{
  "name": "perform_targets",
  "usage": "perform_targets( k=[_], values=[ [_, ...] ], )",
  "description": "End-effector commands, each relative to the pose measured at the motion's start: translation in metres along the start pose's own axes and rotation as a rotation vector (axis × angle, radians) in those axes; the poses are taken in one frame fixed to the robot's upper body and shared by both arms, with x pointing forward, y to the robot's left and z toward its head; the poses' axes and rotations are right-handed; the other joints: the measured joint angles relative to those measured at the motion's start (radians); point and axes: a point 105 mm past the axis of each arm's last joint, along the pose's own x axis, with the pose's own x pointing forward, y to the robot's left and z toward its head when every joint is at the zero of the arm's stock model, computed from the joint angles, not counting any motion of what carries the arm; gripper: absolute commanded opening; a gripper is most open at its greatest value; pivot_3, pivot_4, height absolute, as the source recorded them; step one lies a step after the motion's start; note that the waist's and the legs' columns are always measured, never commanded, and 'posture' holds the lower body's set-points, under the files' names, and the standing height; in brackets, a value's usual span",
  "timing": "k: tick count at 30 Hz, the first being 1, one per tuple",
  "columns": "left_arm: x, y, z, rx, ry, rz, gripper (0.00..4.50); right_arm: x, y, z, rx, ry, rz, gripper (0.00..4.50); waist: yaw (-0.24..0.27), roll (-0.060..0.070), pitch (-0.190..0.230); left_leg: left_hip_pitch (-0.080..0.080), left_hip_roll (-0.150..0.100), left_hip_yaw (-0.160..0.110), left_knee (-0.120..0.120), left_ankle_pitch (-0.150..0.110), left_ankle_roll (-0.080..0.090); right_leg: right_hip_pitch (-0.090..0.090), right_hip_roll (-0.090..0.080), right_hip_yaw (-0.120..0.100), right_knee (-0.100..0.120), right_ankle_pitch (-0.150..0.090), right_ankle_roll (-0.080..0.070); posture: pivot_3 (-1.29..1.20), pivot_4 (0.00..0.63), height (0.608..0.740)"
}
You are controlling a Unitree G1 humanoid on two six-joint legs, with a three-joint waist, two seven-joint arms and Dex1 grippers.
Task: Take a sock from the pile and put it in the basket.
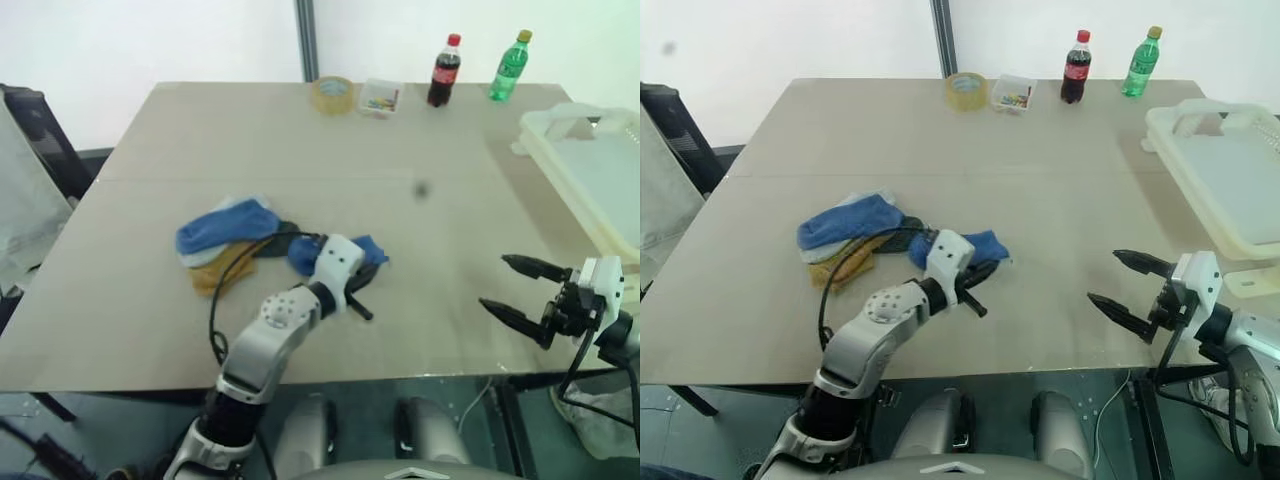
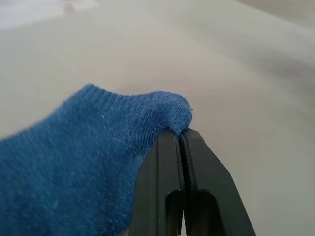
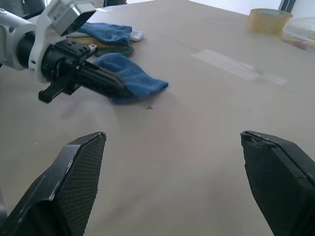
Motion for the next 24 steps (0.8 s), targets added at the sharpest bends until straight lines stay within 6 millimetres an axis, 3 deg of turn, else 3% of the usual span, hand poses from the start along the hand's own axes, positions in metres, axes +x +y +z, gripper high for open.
perform_targets(
  k=[1, 8, 9, 10, 11, 18, 19, 21, 24],
  values=[
    [0.008, -0.016, 0.012, 0.018, -0.033, -0.086, 0.05, -0.004, -0.005, 0.011, -0.054, -0.011, -0.013, 4.50, -0.001, 0.000, 0.000, 0.000, 0.000, 0.000, 0.000, 0.000, 0.000, 0.000, 0.000, 0.000, 0.000, 0.000, 0.000, 0.00, 0.150, 0.740],
    [0.029, -0.038, 0.023, 0.001, -0.057, -0.111, 0.05, -0.009, -0.004, 0.012, -0.054, 0.007, -0.016, 4.50, 0.001, 0.000, 0.000, 0.000, 0.000, 0.000, 0.000, 0.000, 0.000, 0.000, 0.000, 0.000, 0.000, 0.000, 0.000, 0.00, 0.150, 0.740],
    [0.031, -0.043, 0.023, 0.006, -0.055, -0.120, 0.64, -0.009, -0.003, 0.012, -0.053, 0.008, -0.016, 4.50, 0.001, 0.000, 0.000, 0.000, 0.000, 0.000, 0.000, 0.000, 0.000, 0.000, 0.000, 0.000, 0.000, 0.000, 0.000, 0.00, 0.150, 0.740],
    [0.033, -0.046, 0.023, 0.018, -0.052, -0.125, 0.81, -0.010, -0.003, 0.013, -0.052, 0.011, -0.016, 4.50, 0.000, 0.000, 0.000, 0.000, 0.000, 0.000, 0.000, 0.000, 0.000, 0.000, 0.000, 0.000, 0.000, 0.000, 0.000, 0.00, 0.150, 0.740],
    [0.035, -0.046, 0.023, 0.013, -0.051, -0.114, 1.31, -0.010, -0.003, 0.013, -0.052, 0.015, -0.016, 4.50, 0.000, 0.000, 0.000, 0.000, 0.000, 0.000, 0.000, 0.000, 0.000, 0.000, 0.000, 0.000, 0.000, 0.000, 0.000, 0.00, 0.150, 0.740],
    [0.032, -0.037, 0.039, -0.034, -0.123, -0.062, 4.45, -0.010, -0.003, 0.014, -0.038, 0.035, -0.014, 4.50, -0.001, 0.000, 0.000, 0.000, 0.000, 0.000, 0.000, 0.000, 0.000, 0.000, 0.000, 0.000, 0.000, 0.000, 0.000, 0.00, 0.150, 0.740],
    [0.029, -0.035, 0.042, -0.033, -0.137, -0.065, 4.45, -0.010, -0.003, 0.014, -0.037, 0.035, -0.014, 4.50, -0.001, 0.000, 0.000, 0.000, 0.000, -0.001, 0.000, 0.000, 0.000, 0.000, 0.000, 0.000, 0.000, 0.000, 0.000, 0.00, 0.150, 0.740],
    [0.019, -0.022, 0.051, -0.035, -0.176, -0.046, 4.45, -0.009, -0.003, 0.016, -0.036, 0.028, -0.011, 4.50, -0.001, 0.000, 0.000, 0.000, 0.000, 0.000, 0.000, 0.000, 0.000, 0.000, 0.000, 0.000, 0.000, 0.000, 0.000, 0.00, 0.150, 0.740],
    [-0.012, 0.038, 0.065, 0.037, -0.216, 0.146, 4.45, -0.005, -0.002, 0.020, -0.030, -0.003, 0.007, 4.50, -0.003, 0.000, 0.000, 0.000, 0.001, 0.000, 0.000, 0.000, 0.000, 0.000, 0.000, 0.000, 0.000, 0.000, 0.000, 0.00, 0.150, 0.740]
  ],
)
